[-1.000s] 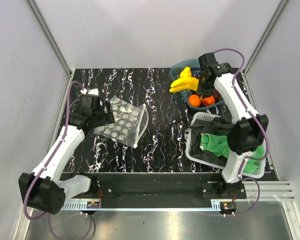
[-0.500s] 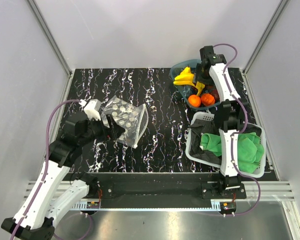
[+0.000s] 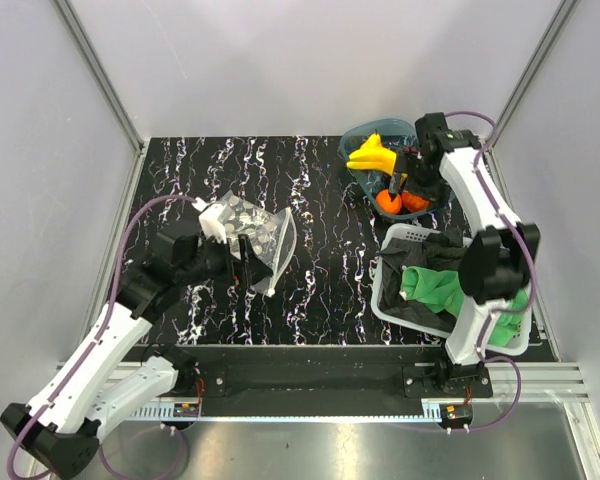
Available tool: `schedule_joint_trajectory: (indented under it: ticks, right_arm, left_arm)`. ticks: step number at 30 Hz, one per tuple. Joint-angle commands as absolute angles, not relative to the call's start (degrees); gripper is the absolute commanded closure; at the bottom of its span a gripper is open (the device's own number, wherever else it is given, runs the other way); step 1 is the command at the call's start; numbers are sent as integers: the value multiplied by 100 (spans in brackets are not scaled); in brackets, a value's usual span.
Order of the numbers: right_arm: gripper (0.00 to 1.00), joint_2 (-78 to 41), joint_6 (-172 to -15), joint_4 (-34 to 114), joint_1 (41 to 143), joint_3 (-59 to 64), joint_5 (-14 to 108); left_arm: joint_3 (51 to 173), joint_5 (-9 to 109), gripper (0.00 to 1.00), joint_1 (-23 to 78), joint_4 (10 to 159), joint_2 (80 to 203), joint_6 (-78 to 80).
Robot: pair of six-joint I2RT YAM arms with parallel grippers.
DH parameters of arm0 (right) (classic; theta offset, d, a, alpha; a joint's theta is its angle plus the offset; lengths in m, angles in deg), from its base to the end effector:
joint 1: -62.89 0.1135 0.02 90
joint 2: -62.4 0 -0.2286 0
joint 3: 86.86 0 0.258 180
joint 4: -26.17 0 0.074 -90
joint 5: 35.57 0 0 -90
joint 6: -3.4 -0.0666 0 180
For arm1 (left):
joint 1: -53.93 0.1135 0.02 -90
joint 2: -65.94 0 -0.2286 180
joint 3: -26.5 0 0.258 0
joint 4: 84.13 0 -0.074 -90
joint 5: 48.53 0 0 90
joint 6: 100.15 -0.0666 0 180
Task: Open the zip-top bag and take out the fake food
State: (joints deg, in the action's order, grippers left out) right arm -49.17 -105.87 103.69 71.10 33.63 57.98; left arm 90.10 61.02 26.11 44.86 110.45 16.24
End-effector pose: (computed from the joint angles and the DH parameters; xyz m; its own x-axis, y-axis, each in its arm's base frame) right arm 0.4066 0.0545 0.2353 -0.9095 0.2016 -0.3635 0.1907 0.9794 0.0660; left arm 0.1814 -0.1209 0.2858 -0.7260 -0.0905 -0.6817 0.4111 0.7375 -0.5358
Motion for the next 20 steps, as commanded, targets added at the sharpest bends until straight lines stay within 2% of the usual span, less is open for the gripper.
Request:
schedule_joint_trajectory:
  ticks: [1,6,11,15,18,20]
  right_arm:
    - [0,-3755,-10795,9763,7133,2444,5180]
    - [0,-2657,-11041,9194,7246,1406,4021]
    - [0,-1216,-11506,8832,7572,421,3747]
    - [0,32,-12524,7849,7678,-860,3431]
    - [0,1199,-12939,7356,7695,-1502,3238]
    - [0,1632,-13186,7093,7695,-1619,2931]
  left_arm:
    - [9058,6327,11,2204,5051,11208,1806]
    - [9102,6318,11,1693,5323,11401,1955]
    - [8891,6643,11,1403,6298,11402,2342]
    - [8305,6538,6,1227,7431,10824,2868]
    - [7749,6345,1,1218,8624,10244,3483]
    - [7556,6371,1,1218,9118,9979,4183]
